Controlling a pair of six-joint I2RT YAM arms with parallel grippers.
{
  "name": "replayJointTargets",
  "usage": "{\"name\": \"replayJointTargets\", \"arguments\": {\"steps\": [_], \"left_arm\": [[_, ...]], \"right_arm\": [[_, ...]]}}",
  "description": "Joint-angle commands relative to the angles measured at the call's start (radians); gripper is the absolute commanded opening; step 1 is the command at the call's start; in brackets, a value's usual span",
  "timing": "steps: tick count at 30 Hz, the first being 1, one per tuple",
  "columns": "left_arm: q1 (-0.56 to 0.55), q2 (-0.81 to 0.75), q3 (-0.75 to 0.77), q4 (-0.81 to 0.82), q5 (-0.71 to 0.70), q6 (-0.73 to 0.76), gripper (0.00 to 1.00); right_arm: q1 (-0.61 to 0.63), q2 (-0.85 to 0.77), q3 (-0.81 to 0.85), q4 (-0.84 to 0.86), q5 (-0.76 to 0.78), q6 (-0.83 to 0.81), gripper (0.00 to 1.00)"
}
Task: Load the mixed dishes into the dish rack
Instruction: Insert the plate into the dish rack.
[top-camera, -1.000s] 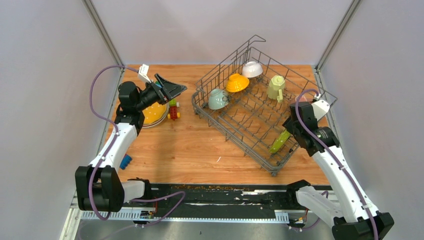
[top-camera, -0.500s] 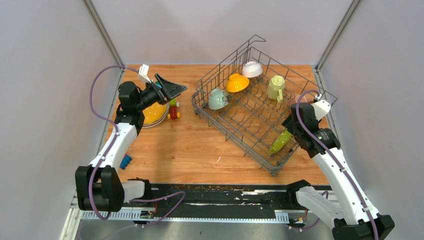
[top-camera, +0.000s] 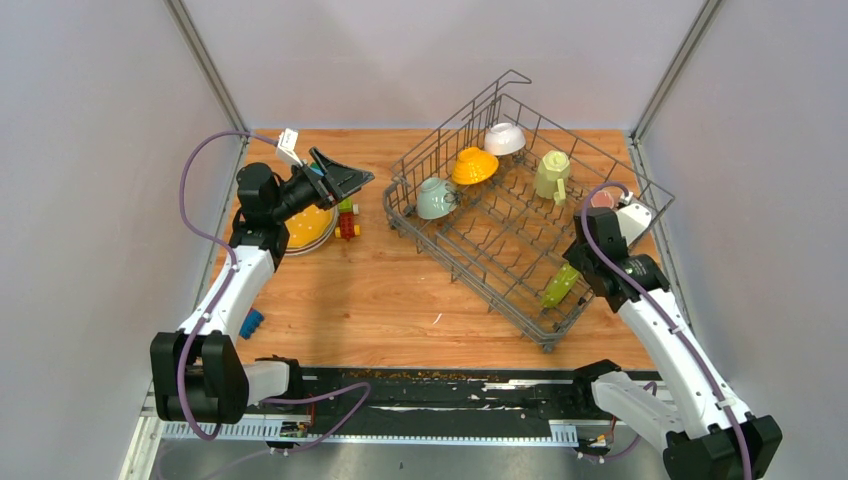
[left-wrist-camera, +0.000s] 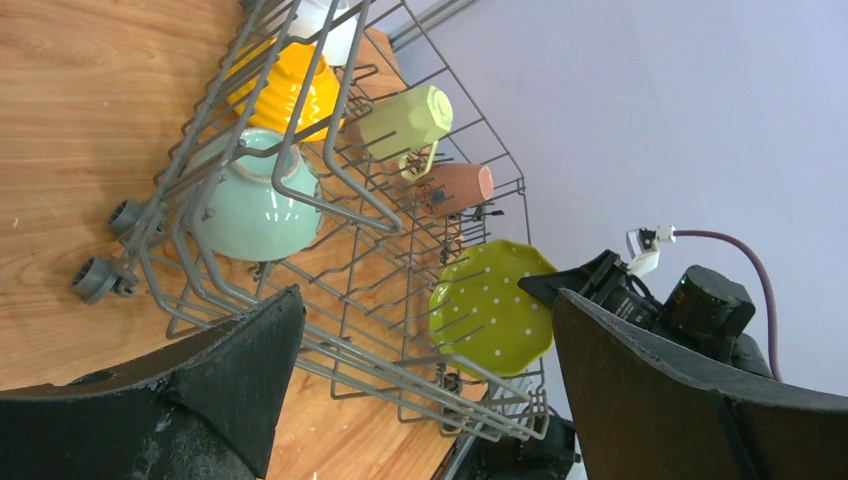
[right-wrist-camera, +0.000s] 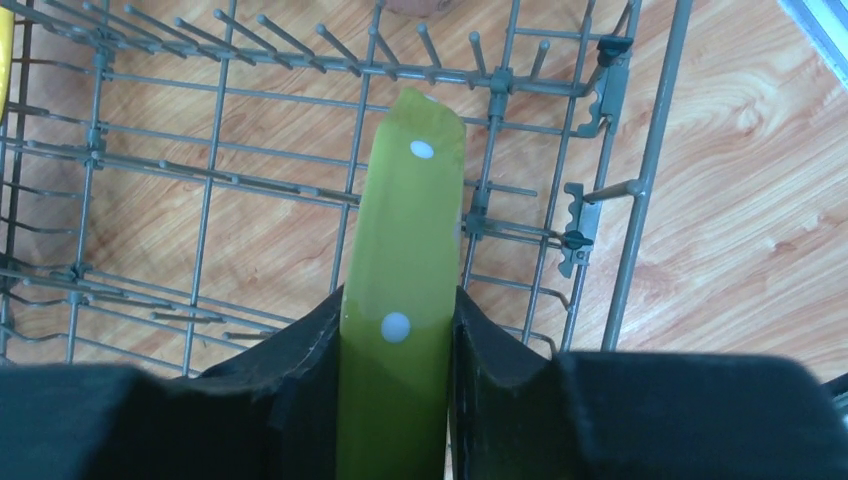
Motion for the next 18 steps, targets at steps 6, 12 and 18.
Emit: {"name": "replayJointTargets", "arguments": {"steps": [6,12,18], "left_arm": [[-0.004,-0.01,0.024,0.009,0.008,0.026,1.0],[-0.003,-0.005,0.024,0.008,0.009,0.025,1.0],[-0.003,-0.002,0.024,0.01,0.009,0.024,1.0]], "right_arm": [[0.005,-0.021,0.094,0.029,-0.021,-0.041,0.0],[0.005,-0.026,0.218,-0.031,-0.021,-0.042,0.0],[0.006,-0.013,0.382,-0.111,-0.007,-0.038,0.0]]}}
